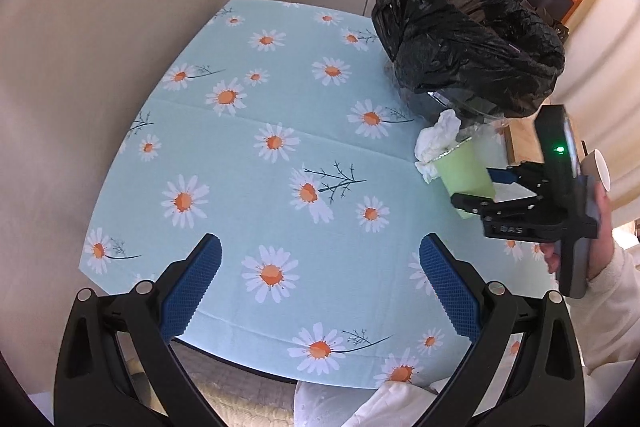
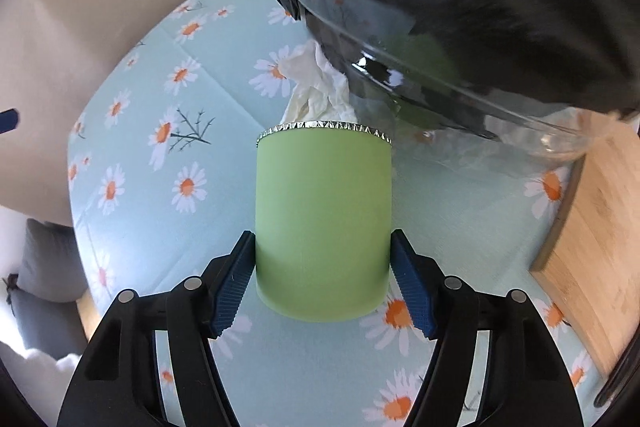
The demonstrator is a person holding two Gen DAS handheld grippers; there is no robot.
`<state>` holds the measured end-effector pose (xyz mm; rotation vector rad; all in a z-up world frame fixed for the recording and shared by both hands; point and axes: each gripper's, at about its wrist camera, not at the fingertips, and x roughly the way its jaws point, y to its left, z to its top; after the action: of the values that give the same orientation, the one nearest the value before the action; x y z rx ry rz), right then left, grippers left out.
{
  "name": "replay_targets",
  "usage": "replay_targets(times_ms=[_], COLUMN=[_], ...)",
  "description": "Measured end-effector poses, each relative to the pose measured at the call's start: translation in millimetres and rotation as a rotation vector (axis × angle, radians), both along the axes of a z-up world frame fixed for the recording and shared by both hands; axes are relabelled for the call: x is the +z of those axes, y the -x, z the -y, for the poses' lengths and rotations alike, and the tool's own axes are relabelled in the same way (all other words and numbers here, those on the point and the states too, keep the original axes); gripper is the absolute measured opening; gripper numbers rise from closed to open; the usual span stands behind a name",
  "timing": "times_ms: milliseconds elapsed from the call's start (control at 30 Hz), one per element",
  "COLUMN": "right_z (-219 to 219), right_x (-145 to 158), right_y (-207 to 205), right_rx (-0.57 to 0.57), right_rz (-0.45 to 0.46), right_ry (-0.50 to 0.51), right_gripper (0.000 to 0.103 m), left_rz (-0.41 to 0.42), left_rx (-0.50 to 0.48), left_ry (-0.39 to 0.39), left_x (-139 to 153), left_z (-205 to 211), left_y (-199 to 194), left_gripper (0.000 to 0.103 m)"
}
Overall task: Collect trash
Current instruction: 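Grasp the green cup with the right gripper while the left grasps the white tissue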
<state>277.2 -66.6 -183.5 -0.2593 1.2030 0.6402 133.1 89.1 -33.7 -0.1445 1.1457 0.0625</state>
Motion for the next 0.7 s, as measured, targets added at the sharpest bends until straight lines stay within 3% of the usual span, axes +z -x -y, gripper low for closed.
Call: replay_targets(times_ms=[300, 700], right_z=[27.6, 80.7], right_x=[27.4, 51.6], right_y=[14.5, 41.7], right_rx=[-0.059, -0.205], right_rz=[0.030, 0.057], right_ry=[-0.013, 0.002], right_gripper=[0.063, 0.064], left_rz=[-0.008, -0.042], left_rx=[-0.091, -0.279], left_ry=[0.003, 0.020], left_x=[-3.2, -28.3], left_z=[16.3, 61.2], left_y=[-18.3, -51.4], left_gripper=[0.097, 0.097])
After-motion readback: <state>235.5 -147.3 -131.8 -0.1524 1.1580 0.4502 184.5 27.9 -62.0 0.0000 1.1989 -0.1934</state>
